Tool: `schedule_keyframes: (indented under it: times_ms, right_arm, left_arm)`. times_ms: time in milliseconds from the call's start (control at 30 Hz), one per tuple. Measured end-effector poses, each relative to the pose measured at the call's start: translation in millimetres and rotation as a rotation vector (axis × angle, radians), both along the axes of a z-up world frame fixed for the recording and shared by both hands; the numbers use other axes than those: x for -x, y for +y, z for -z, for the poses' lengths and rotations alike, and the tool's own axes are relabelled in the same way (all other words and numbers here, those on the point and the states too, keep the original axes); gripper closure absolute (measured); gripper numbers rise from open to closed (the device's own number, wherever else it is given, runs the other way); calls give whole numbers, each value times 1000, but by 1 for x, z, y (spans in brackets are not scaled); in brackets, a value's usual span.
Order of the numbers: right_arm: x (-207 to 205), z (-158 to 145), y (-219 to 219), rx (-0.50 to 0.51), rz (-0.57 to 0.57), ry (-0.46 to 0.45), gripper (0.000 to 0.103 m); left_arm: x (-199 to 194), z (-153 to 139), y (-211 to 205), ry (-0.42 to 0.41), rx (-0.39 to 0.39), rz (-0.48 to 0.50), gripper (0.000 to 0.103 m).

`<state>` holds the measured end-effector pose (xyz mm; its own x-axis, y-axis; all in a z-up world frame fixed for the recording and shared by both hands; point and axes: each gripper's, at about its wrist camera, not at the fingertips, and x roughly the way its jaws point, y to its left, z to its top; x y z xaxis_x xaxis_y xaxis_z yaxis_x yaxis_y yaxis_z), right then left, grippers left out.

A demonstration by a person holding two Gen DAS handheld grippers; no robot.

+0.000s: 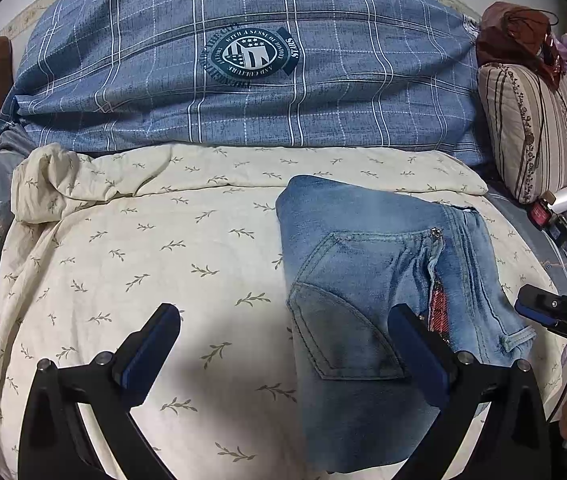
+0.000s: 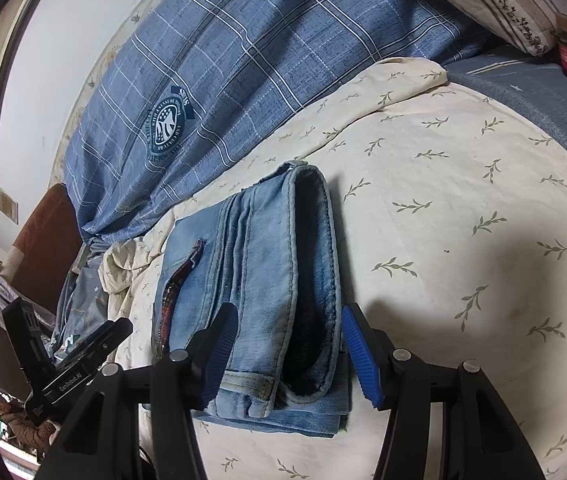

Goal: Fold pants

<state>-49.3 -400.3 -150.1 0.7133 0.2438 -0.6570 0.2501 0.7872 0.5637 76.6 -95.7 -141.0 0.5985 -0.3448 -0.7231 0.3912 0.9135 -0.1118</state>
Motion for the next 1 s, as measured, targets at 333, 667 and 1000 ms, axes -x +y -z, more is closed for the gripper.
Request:
schedule_keyframes:
  times_ms: [333,667,1000]
  right_arm:
    - [1,-1,-3,-6,1,-4,45]
    - [1,-2,-7,-10,6,-7,45]
    - [4,-2,-9,-14,3,-16,45]
  left_arm:
    - [2,3,-5,4,-14,22,0]
    - [2,2,-6,5,-16,26,0]
    - [3,2,-11,2,-26,35,0]
